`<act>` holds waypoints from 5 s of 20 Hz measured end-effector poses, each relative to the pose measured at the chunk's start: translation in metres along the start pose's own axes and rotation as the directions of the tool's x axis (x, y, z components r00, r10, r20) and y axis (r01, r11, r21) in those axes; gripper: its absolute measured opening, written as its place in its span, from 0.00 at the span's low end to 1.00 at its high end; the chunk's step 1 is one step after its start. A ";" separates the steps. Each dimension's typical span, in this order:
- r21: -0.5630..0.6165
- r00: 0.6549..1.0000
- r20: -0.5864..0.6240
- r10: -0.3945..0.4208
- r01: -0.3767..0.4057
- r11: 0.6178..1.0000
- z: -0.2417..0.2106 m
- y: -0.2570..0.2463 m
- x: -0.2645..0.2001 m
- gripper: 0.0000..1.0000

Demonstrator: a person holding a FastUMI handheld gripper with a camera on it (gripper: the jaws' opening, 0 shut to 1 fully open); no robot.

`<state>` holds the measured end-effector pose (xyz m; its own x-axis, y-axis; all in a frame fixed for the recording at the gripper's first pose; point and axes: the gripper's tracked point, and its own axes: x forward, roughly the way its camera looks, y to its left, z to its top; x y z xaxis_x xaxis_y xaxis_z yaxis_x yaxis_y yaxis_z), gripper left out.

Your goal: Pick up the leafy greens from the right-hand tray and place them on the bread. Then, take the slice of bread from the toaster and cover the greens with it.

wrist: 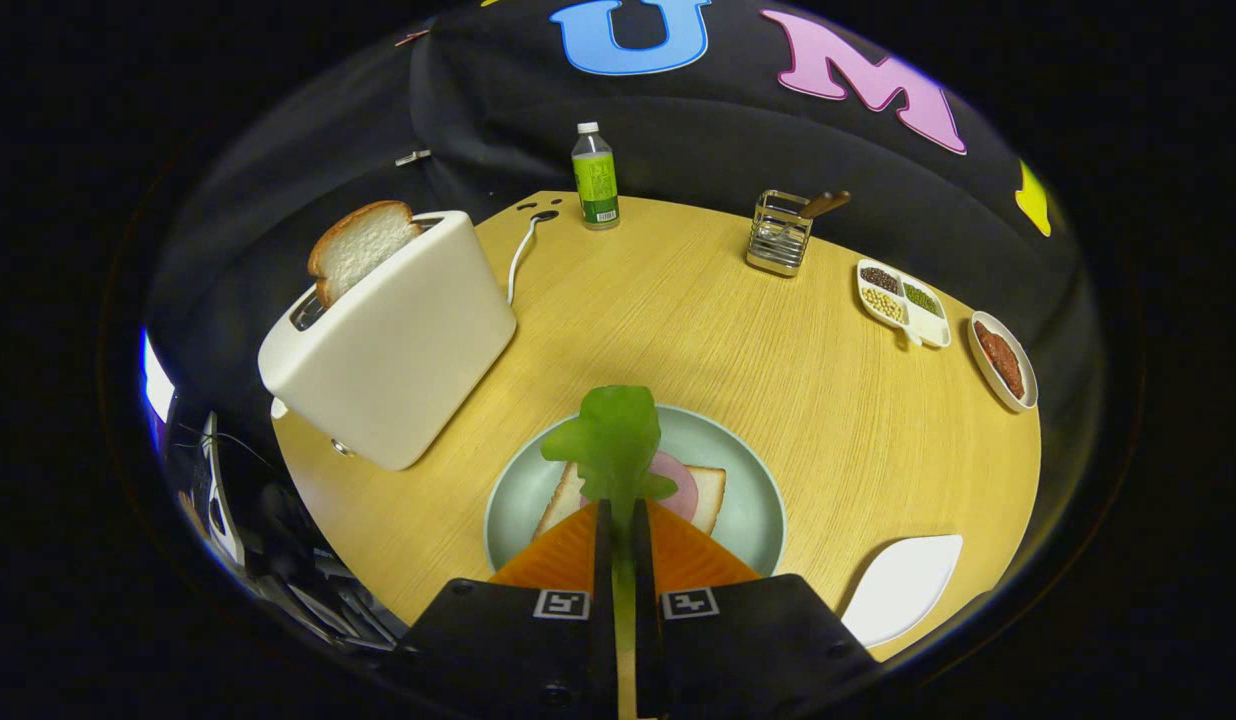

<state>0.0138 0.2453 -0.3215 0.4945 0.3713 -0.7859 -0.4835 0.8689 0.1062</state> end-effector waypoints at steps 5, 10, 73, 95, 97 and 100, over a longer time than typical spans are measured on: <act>0.016 0.999 -0.016 -0.037 0.037 0.999 -0.002 -0.008 0.011 0.33; 0.007 0.999 -0.002 -0.035 0.035 0.999 0.004 -0.007 0.010 0.72; 0.056 0.933 0.341 0.115 -0.142 0.988 0.220 0.184 -0.041 0.12; 0.302 0.968 0.241 0.064 -0.138 0.943 0.104 0.033 -0.063 0.12; 0.354 0.974 0.220 0.058 -0.136 0.925 0.089 0.022 -0.053 0.12; 0.426 0.983 0.177 0.051 -0.123 0.896 0.064 0.009 -0.032 0.12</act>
<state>0.0398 0.2624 -0.2565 0.5895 0.4670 -0.6591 -0.1865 0.8726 0.4514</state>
